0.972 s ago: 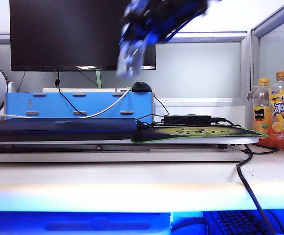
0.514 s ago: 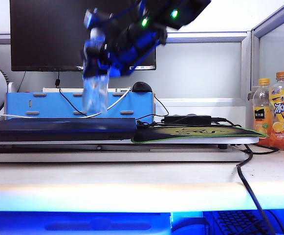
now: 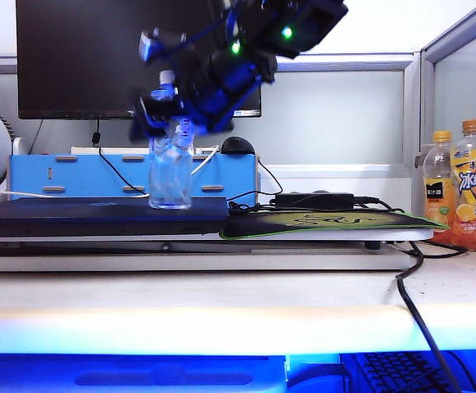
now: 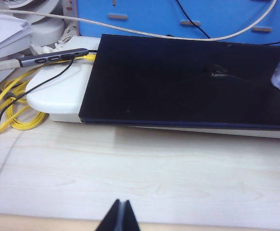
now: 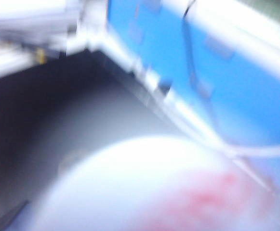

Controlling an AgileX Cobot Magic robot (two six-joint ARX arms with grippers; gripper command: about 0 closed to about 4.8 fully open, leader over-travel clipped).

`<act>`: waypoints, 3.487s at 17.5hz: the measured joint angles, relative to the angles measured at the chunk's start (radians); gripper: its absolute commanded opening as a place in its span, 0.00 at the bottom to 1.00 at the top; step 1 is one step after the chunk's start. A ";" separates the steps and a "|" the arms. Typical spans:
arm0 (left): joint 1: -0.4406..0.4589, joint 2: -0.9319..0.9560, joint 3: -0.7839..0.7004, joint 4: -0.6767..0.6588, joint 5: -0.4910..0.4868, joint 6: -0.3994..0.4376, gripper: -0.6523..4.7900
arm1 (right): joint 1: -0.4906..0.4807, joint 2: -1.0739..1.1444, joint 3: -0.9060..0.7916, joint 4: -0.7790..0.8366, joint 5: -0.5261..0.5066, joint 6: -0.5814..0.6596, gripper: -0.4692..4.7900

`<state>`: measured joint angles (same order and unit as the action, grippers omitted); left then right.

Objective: Pick up the mineral water bottle and place it on the laptop.

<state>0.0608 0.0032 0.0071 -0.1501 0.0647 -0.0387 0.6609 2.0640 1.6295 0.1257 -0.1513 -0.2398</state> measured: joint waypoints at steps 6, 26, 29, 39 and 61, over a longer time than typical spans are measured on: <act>0.000 0.000 0.000 0.000 0.000 0.000 0.12 | 0.000 -0.039 0.000 0.022 0.003 -0.005 1.00; 0.000 0.000 0.000 0.000 0.000 0.000 0.12 | -0.001 -1.237 0.004 -0.722 0.448 -0.102 0.09; 0.000 0.000 0.000 0.000 0.000 0.000 0.12 | -0.001 -1.392 0.004 -0.934 0.573 -0.101 0.09; 0.000 0.000 0.000 0.000 0.000 0.000 0.12 | -0.020 -1.798 -1.018 -0.307 0.627 -0.113 0.22; 0.000 0.000 0.000 0.000 0.000 0.000 0.12 | -0.578 -1.982 -1.607 -0.330 0.128 0.208 0.19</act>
<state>0.0608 0.0032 0.0071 -0.1501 0.0647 -0.0387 0.0826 0.0818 0.0223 -0.2039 -0.0231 -0.0319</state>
